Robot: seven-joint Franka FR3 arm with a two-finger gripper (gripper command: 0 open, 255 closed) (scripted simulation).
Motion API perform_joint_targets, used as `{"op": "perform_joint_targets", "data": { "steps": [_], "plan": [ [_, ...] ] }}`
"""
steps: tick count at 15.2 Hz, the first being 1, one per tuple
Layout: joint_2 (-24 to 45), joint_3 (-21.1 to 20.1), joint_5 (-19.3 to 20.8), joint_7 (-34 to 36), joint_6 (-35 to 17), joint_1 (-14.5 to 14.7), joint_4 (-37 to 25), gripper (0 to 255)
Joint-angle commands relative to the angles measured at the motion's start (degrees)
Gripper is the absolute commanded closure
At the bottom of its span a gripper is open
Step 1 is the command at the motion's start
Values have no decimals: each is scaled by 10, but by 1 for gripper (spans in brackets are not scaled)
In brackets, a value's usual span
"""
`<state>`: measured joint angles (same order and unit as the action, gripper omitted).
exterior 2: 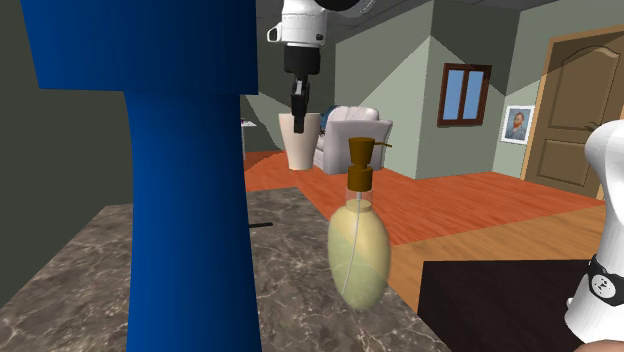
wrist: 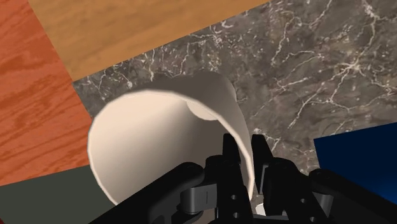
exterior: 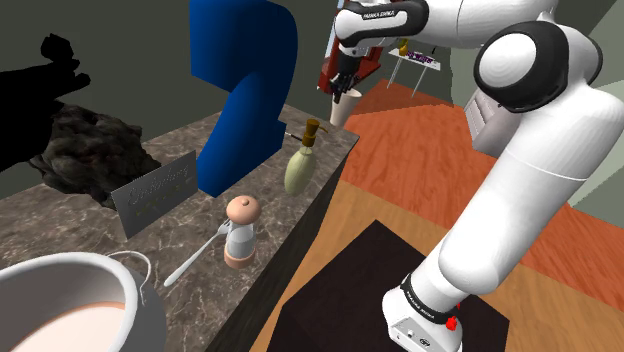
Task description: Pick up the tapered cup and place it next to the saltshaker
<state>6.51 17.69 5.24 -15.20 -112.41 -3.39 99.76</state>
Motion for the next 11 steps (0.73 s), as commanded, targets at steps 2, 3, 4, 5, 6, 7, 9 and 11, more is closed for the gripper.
{"op": "perform_joint_targets", "data": {
  "steps": [2, 3, 4, 5, 6, 7, 9, 11],
  "plan": [
    [-1, 0, -1, -2, 24, 0, -23, 255],
    [-1, 0, -1, -3, 31, 0, -31, 255],
    [-1, 0, -1, -4, 39, 0, -38, 255],
    [-1, 0, -1, -4, 46, 0, -46, 255],
    [0, 0, -2, -5, 54, 0, -54, 255],
    [0, 0, -2, -6, 62, 0, -62, 255],
    [1, 0, -3, -8, 77, 0, -79, 255],
    [3, 0, -4, -10, 93, -1, -96, 255]
  ]
}}
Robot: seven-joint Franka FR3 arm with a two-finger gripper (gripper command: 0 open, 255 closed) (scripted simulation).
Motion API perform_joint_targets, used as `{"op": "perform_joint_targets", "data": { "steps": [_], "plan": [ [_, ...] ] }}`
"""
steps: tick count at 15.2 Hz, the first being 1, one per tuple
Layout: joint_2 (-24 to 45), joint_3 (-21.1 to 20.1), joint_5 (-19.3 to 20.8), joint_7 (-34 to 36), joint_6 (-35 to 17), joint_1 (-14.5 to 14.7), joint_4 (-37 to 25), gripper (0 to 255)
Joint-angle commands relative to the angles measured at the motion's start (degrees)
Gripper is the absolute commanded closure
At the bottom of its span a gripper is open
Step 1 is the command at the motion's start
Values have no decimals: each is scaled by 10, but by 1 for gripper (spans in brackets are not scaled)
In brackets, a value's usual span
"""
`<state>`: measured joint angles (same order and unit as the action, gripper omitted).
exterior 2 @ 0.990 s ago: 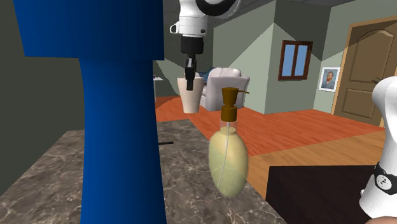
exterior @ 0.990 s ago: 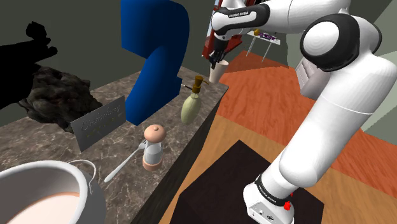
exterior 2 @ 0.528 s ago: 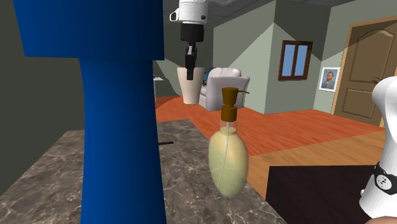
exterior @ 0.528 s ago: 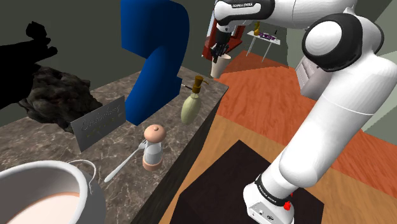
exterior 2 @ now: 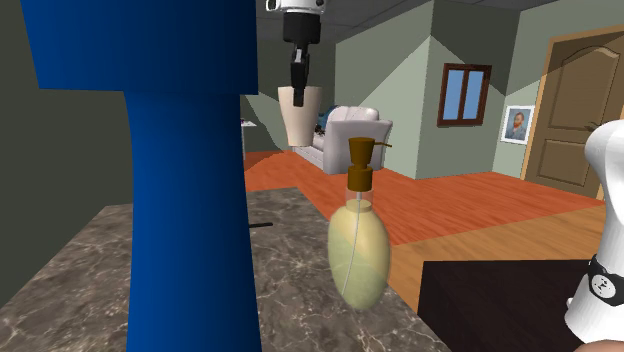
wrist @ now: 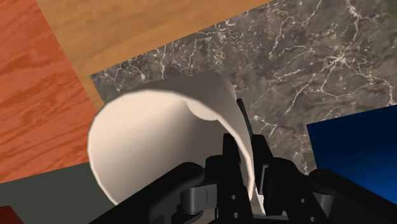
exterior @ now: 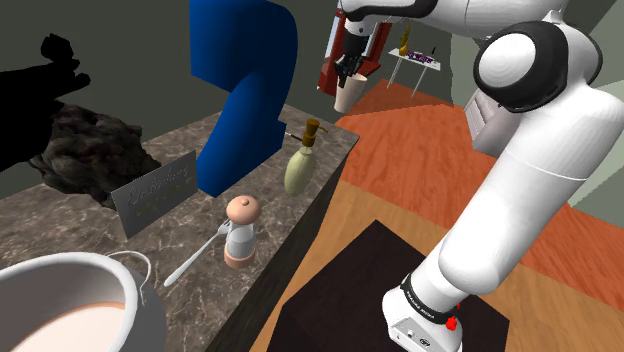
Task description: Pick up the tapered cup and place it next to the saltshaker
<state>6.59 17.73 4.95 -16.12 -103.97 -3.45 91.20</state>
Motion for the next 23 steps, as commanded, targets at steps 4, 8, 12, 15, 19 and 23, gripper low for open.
{"op": "perform_joint_targets", "data": {
  "steps": [4, 8, 12, 15, 19, 23],
  "plan": [
    [7, 0, -3, -5, 41, -1, -49, 255],
    [16, 1, -6, -10, 75, -3, -90, 255],
    [-6, -10, 4, 17, 84, 15, -76, 255],
    [-40, -28, 19, 60, 82, 40, -36, 255],
    [-75, -56, 33, 118, 84, 69, 4, 255],
    [-100, -86, 41, 175, 90, 96, 31, 255]
  ]
}}
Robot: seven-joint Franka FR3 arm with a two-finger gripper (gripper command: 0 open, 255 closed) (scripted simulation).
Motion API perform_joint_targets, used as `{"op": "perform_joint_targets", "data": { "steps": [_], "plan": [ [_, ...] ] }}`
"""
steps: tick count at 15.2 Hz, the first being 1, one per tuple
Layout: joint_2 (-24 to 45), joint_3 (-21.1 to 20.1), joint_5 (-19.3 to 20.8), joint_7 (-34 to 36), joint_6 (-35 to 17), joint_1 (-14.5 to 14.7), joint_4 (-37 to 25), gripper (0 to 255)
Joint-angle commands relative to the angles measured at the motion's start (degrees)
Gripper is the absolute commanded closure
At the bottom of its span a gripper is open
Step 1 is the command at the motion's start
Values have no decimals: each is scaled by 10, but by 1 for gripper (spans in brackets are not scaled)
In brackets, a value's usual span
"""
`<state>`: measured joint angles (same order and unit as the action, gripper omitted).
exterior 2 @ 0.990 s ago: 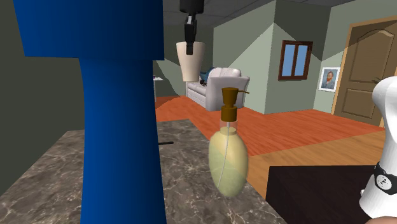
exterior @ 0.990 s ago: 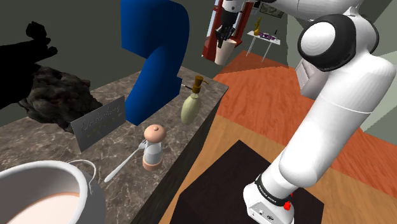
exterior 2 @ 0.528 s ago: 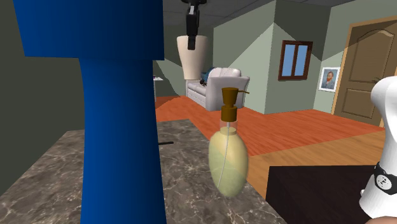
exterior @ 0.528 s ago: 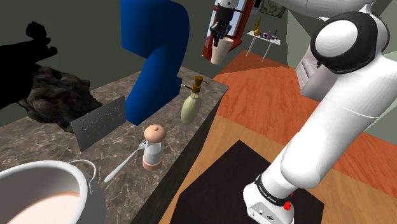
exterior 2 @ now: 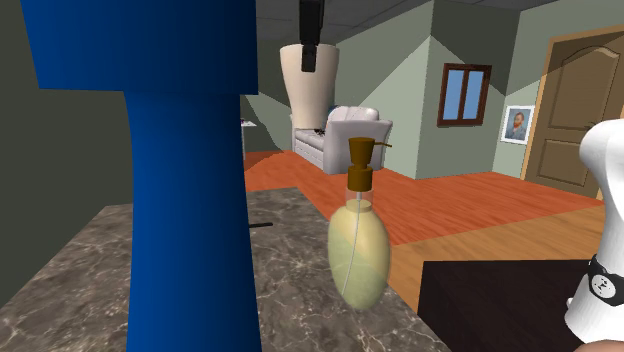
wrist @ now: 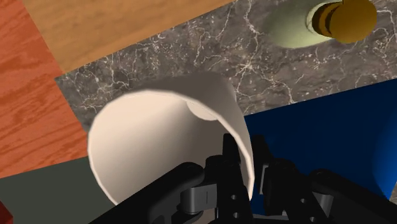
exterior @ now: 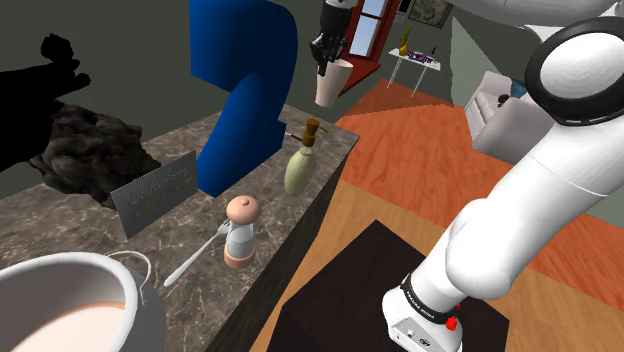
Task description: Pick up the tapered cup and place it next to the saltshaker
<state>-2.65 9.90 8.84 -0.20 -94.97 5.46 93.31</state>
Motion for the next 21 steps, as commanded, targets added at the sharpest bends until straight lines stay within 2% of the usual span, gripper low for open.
{"op": "perform_joint_targets", "data": {
  "steps": [1, 11, 21],
  "plan": [
    [-13, -15, 4, 29, 2, 13, 15, 255],
    [-26, -92, 5, 167, 26, 76, 25, 255],
    [22, -166, 5, 301, 62, 140, -36, 255]
  ]
}}
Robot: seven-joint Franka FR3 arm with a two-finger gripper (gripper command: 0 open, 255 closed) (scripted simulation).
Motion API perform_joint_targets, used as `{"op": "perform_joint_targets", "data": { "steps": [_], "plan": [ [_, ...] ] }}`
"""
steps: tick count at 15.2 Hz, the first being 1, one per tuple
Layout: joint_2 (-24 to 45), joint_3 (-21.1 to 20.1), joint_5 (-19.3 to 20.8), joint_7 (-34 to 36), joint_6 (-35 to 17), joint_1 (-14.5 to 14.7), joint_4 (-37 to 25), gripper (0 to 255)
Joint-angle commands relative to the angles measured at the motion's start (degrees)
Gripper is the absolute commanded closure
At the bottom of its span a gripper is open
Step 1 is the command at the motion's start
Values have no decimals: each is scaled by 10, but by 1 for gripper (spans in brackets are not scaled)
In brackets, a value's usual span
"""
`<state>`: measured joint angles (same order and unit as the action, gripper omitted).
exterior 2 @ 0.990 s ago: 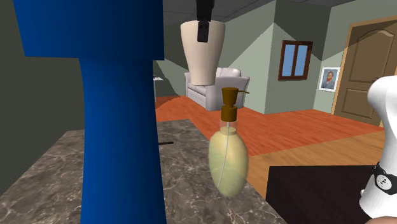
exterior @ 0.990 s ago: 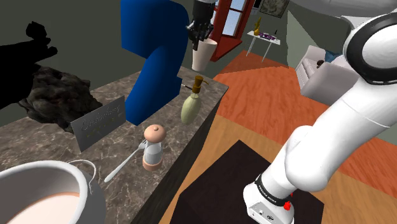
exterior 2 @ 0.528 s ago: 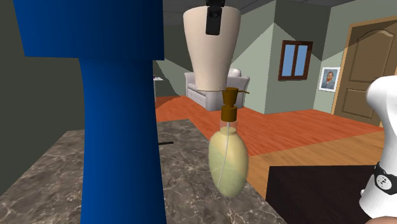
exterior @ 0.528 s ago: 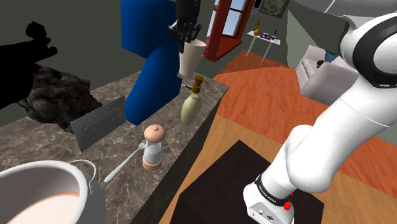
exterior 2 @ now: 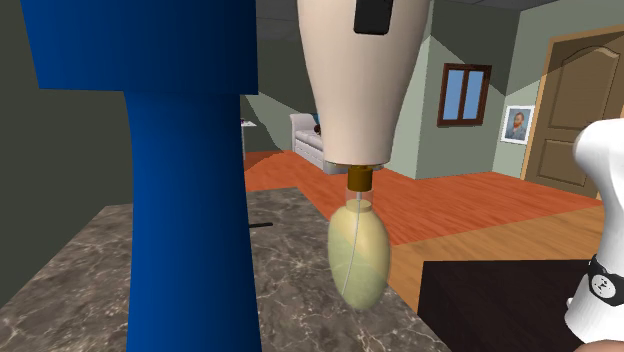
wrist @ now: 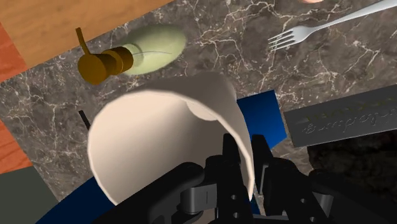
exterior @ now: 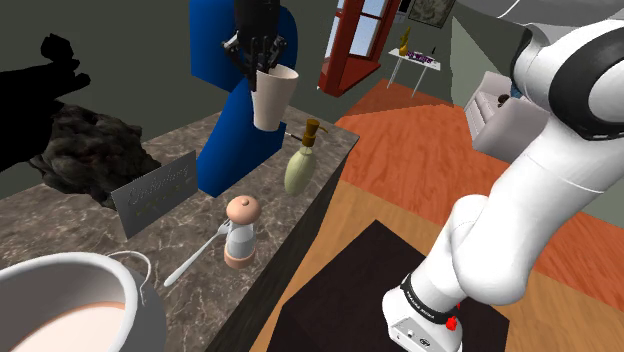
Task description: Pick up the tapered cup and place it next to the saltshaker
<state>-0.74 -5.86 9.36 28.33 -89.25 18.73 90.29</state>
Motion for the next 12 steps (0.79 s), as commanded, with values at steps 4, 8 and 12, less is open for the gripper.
{"op": "perform_joint_targets", "data": {
  "steps": [4, 8, 12],
  "plan": [
    [40, -35, 5, 69, 25, 36, -53, 255],
    [88, -60, 15, 120, 49, 68, -116, 255],
    [150, -80, 30, 169, 82, 106, -200, 255]
  ]
}}
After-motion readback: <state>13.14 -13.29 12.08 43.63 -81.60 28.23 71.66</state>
